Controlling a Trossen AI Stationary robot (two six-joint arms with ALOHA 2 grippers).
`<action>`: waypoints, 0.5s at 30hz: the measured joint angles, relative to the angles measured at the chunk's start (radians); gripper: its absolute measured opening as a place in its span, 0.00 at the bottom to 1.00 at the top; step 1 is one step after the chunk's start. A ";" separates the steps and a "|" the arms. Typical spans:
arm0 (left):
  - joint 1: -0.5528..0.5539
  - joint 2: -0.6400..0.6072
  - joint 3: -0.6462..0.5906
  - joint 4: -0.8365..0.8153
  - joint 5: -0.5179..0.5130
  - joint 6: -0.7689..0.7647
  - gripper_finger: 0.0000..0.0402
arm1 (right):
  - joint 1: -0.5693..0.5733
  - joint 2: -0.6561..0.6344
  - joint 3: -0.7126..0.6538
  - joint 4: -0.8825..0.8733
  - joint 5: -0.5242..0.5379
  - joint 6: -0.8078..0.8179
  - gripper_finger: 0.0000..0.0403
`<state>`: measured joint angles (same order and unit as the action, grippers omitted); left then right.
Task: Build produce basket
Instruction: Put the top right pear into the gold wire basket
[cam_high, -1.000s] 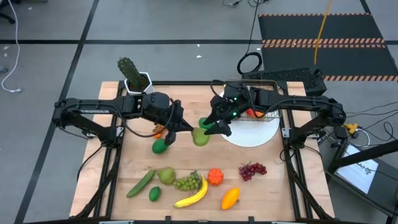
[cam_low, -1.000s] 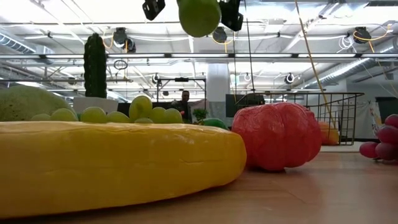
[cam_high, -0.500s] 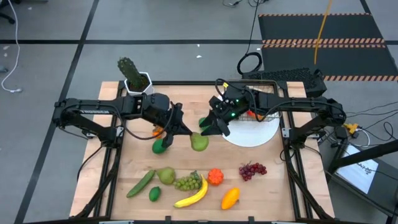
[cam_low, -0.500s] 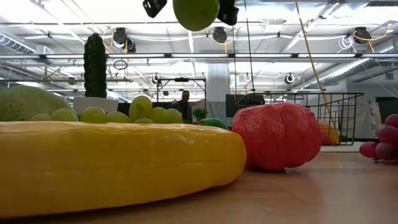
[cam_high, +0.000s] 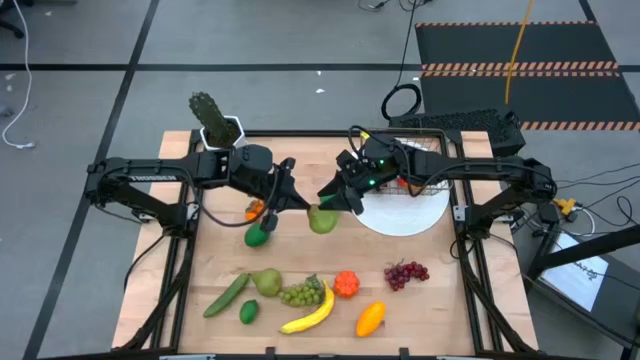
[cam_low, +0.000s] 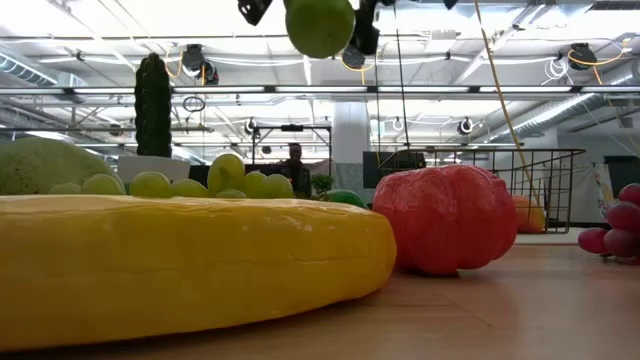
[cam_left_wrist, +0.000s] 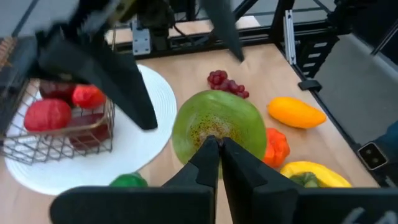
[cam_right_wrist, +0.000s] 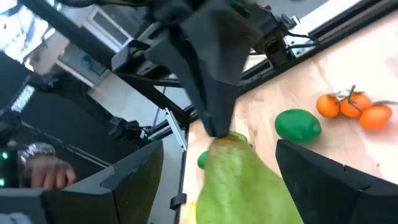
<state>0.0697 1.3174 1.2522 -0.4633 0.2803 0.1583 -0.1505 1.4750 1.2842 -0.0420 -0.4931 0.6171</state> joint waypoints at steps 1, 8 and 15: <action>0.004 0.000 0.000 0.002 0.002 0.015 0.03 | 0.000 0.000 -0.013 0.019 0.001 0.020 0.75; 0.037 0.000 0.000 0.007 0.060 0.050 0.02 | 0.007 0.000 -0.115 0.143 0.028 0.067 0.70; 0.048 0.006 0.000 0.026 0.080 0.091 0.02 | 0.008 0.000 -0.185 0.250 0.025 0.067 0.65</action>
<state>0.1178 1.3232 1.2522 -0.4370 0.3598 0.2493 -0.1421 1.4750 1.0993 0.2081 -0.4677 0.6836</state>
